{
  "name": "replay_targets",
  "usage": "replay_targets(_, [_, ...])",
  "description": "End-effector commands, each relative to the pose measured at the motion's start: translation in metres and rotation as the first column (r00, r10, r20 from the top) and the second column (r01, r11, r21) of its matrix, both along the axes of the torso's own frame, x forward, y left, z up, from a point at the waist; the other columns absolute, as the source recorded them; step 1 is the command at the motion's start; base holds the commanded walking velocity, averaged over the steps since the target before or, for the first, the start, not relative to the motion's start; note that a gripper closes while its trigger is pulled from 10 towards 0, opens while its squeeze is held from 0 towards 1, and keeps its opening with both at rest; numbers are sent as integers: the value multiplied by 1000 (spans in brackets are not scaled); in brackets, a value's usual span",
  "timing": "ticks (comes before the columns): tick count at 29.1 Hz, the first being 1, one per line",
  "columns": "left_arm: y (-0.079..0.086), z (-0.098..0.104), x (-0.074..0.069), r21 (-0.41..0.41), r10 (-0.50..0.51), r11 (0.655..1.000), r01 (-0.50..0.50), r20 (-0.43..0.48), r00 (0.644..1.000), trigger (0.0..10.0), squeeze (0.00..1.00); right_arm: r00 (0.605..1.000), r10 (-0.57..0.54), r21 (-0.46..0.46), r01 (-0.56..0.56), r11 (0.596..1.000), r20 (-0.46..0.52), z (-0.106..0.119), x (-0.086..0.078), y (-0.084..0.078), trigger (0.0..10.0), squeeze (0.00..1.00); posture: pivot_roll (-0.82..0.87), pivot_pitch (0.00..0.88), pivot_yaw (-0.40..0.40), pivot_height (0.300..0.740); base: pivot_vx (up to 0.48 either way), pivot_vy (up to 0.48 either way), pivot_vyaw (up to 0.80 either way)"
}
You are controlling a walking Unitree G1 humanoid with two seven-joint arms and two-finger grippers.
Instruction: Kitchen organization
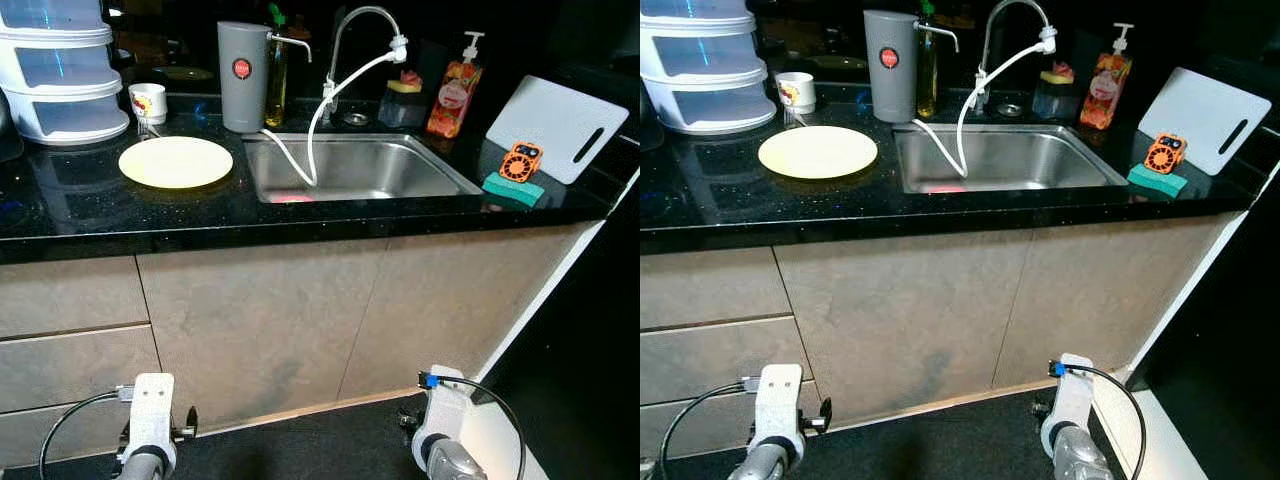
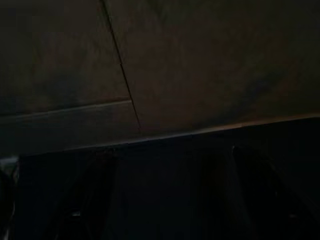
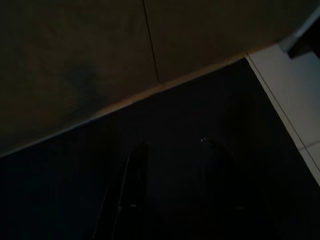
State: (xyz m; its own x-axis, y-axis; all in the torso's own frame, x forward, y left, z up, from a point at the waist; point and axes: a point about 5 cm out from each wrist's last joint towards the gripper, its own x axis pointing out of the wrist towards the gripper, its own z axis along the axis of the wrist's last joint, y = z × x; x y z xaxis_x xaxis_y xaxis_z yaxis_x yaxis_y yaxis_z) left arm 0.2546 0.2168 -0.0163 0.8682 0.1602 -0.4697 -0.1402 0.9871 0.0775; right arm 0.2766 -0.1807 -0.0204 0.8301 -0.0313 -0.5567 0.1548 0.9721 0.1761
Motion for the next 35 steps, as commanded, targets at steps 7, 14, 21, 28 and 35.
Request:
replay_targets(7, [17, -6, -3, -1, 122, 992, -123, -100, 988, 10000, 0, 981, 8, -35, -15, 999, -192, -23, -22, 5, 10000, 0, 37, 27, -75, 740, 0, 0, 0])
replay_targets(14, [26, -8, -6, 50, 75, 996, -68, -136, 988, 10000, 0, 968, 5, -20, -11, 1000, -252, -32, -34, 8, 10000, 0, 11, 50, -37, 740, 0, 0, 0])
replay_targets(21, [8, -18, -10, 44, 12, 999, -4, -188, 982, 10000, 0, 959, -1, -43, -11, 999, -285, -35, -40, -2, 10000, 0, 6, 77, -54, 740, 0, 0, 0])
replay_targets(28, [-2, -20, -12, -3, 40, 999, -41, -148, 988, 10000, 0, 959, 13, -59, -31, 998, -285, -33, -38, -6, 10000, 0, -4, 105, -61, 740, 0, 0, 0])
replay_targets(35, [9, -19, -12, 26, 74, 997, -70, -174, 982, 10000, 0, 957, 8, -59, -26, 998, -289, -33, -37, -2, 10000, 0, 12, 100, -43, 740, 0, 0, 0])
